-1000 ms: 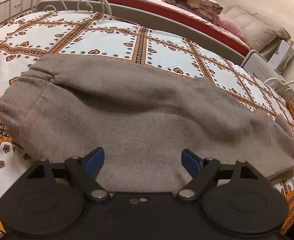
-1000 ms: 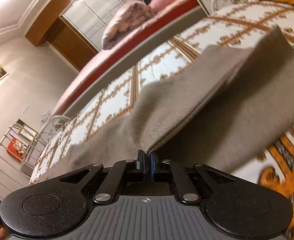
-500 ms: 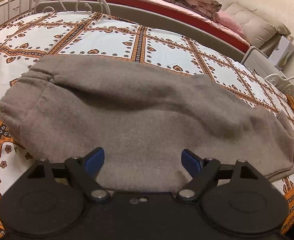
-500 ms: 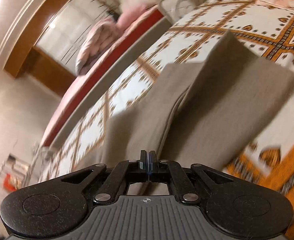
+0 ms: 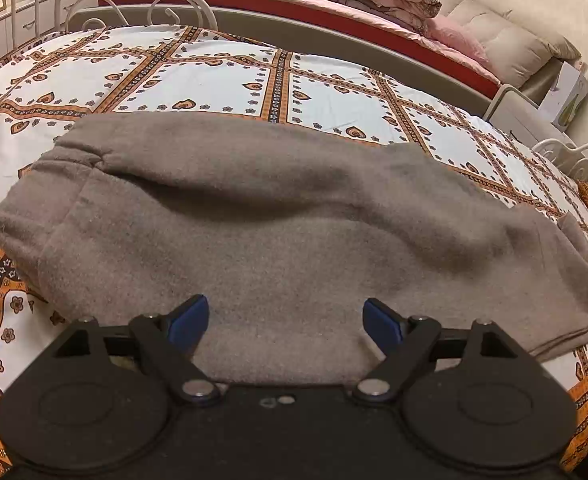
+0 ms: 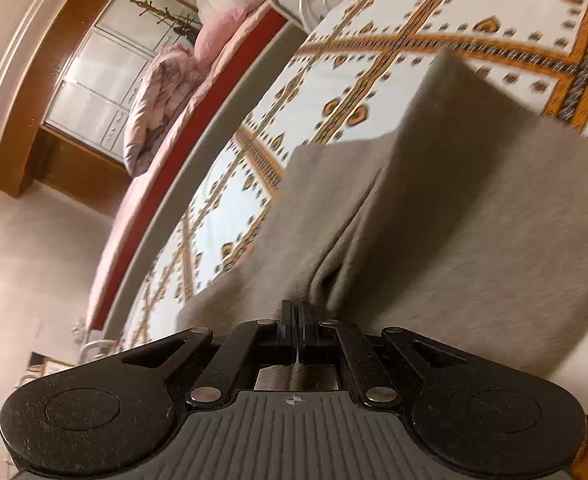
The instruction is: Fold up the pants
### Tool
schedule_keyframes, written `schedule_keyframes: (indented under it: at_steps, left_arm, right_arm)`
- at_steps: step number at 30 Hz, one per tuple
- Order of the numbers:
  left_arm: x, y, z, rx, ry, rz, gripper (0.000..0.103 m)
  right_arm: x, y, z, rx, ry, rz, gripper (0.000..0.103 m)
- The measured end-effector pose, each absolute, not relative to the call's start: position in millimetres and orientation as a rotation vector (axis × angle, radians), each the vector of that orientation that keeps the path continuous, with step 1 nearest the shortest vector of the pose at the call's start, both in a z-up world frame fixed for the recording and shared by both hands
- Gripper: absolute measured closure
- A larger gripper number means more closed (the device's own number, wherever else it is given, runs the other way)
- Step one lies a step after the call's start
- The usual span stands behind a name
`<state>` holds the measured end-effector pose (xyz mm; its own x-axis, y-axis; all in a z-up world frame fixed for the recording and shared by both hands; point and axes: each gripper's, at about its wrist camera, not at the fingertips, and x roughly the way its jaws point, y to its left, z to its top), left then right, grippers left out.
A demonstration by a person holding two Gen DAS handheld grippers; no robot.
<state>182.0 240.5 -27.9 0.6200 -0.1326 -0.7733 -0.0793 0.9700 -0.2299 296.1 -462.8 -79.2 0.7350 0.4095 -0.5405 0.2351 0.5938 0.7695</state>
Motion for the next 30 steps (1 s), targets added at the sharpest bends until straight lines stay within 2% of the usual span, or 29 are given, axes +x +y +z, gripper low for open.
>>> schedule_keyframes:
  at_steps: [5, 7, 8, 9, 11, 20, 21, 23, 24, 30]
  left_arm:
    - [181, 245, -26, -0.280, 0.888, -0.023, 0.028]
    - [180, 249, -23, -0.283, 0.868, 0.013, 0.035]
    - [178, 253, -21, -0.283, 0.859, 0.041, 0.036]
    - [178, 258, -20, -0.286, 0.849, 0.073, 0.037]
    - [177, 268, -18, -0.304, 0.820, 0.134, 0.037]
    - [178, 285, -8, -0.347, 0.749, 0.250, 0.038]
    - [178, 287, -10, -0.359, 0.760, 0.248, 0.038]
    - [179, 286, -13, -0.349, 0.776, 0.235, 0.038]
    - [178, 284, -14, -0.332, 0.780, 0.230, 0.037]
    - [175, 284, -16, -0.323, 0.788, 0.208, 0.036]
  right_arm:
    - [296, -455, -79, 0.948, 0.789, 0.091, 0.099]
    - [291, -455, -77, 0.956, 0.785, 0.066, 0.085]
    - [287, -455, -77, 0.958, 0.779, 0.066, 0.065]
    - [284, -455, -75, 0.956, 0.767, 0.067, 0.058]
    - [278, -457, -68, 0.907, 0.748, 0.030, 0.058]
    - [290, -451, -81, 0.917, 0.802, 0.103, 0.060]
    - [294, -446, -80, 0.899, 0.810, 0.118, 0.071]
    - [299, -438, -76, 0.843, 0.807, 0.123, 0.088]
    - [300, -434, -71, 0.815, 0.789, 0.128, 0.092]
    - [285, -414, -27, 0.628, 0.604, 0.160, 0.097]
